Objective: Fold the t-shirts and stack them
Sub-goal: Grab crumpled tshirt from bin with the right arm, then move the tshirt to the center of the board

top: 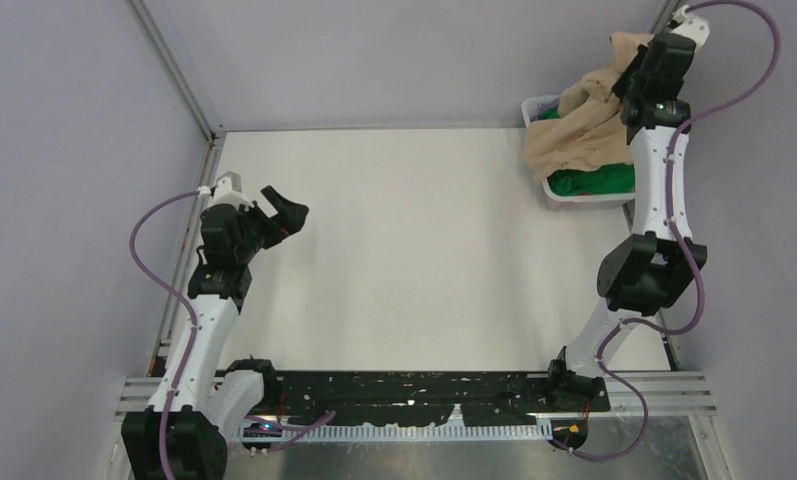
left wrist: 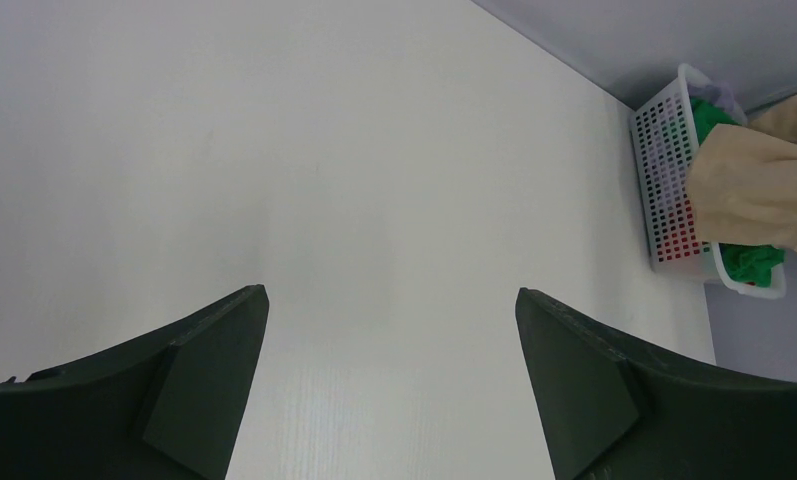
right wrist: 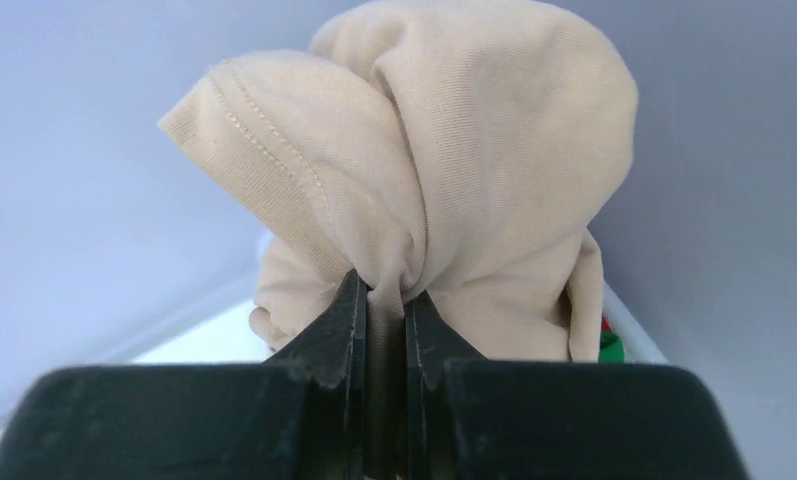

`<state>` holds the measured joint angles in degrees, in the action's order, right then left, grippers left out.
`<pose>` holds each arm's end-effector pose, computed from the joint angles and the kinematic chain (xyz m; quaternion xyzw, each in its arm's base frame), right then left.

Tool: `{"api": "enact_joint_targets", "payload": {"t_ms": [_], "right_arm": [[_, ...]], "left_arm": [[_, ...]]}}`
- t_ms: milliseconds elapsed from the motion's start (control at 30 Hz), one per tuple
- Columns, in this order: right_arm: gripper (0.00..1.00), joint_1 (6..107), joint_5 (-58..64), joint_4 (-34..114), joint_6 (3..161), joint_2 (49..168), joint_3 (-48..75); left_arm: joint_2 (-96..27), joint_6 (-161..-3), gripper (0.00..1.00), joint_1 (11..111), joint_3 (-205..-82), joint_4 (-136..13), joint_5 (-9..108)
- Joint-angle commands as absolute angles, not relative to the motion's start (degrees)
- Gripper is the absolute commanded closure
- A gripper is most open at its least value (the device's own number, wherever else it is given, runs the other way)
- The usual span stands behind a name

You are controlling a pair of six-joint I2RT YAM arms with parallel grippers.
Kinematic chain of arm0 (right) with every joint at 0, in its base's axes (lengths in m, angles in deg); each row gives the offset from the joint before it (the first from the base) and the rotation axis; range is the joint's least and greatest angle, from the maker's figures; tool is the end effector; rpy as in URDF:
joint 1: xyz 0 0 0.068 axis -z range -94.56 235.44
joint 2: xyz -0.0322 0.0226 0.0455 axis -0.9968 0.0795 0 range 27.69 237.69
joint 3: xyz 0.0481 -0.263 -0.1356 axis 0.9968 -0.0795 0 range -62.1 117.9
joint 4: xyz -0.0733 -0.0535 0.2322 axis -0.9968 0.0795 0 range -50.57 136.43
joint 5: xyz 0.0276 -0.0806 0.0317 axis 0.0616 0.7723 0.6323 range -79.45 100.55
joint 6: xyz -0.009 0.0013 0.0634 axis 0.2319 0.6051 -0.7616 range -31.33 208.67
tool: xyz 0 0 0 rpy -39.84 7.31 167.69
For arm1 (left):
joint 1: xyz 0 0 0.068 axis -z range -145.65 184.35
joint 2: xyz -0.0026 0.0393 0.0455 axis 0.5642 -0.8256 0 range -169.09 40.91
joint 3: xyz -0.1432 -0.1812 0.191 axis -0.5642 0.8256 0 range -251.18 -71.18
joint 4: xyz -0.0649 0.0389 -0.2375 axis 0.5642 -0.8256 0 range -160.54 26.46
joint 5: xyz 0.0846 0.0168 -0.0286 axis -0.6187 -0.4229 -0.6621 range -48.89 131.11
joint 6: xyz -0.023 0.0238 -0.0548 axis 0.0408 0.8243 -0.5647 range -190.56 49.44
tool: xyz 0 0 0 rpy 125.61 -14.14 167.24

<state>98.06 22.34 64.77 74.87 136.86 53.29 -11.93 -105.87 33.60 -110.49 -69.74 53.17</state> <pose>0.4424 -0.1095 0.4337 0.2432 0.7754 -0.0777 0.5776 0.1988 -0.0078 0.3087 -0.1943 0.7920 -0.2520 0.5210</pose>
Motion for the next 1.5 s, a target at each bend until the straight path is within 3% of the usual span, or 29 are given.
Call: {"api": "enact_joint_targets", "payload": {"t_ms": [0, 267, 467, 667, 1067, 1367, 1433, 1467], "right_arm": [[0.95, 98.1, 12.58, 55.32, 76.02, 123.94, 56.43], [0.95, 94.78, -12.23, 55.14, 76.01, 117.68, 58.07], [0.95, 81.45, -22.76, 63.31, 81.19, 115.38, 58.88], [0.95, 69.28, -21.51, 73.15, 91.41, 111.68, 49.86], [0.95, 58.27, -22.74, 64.31, 92.78, 106.76, 25.68], [0.95, 54.18, -19.49, 57.15, 88.72, 119.84, 27.89], [0.92, 53.79, -17.21, 57.1, 87.22, 124.87, 31.58], [0.8, 53.69, -16.12, 57.45, 86.04, 128.21, 34.27]], "left_arm": [[-9.93, -105.22, 0.01, 33.8, -111.45, -67.66, 54.67], [-7.28, -105.02, 0.01, 33.75, -110.85, -68.22, 54.68], [-4.4, -104.51, 0.01, 33.75, -111.06, -70.52, 53.9], [-0.65, -104.65, 0.01, 33.78, -111.17, -73.46, 52.75], [2.8, -105.99, 0.01, 33.81, -110.16, -75.99, 54.47], [-1.23, -107.21, 0.01, 35.83, -110.26, -82.21, 59.7], [-1.45, -107.15, 0.01, 36.9, -109.29, -83.68, 60.18], [-1.41, -107.08, 0.01, 37.73, -108.89, -84.86, 59.5]]}}
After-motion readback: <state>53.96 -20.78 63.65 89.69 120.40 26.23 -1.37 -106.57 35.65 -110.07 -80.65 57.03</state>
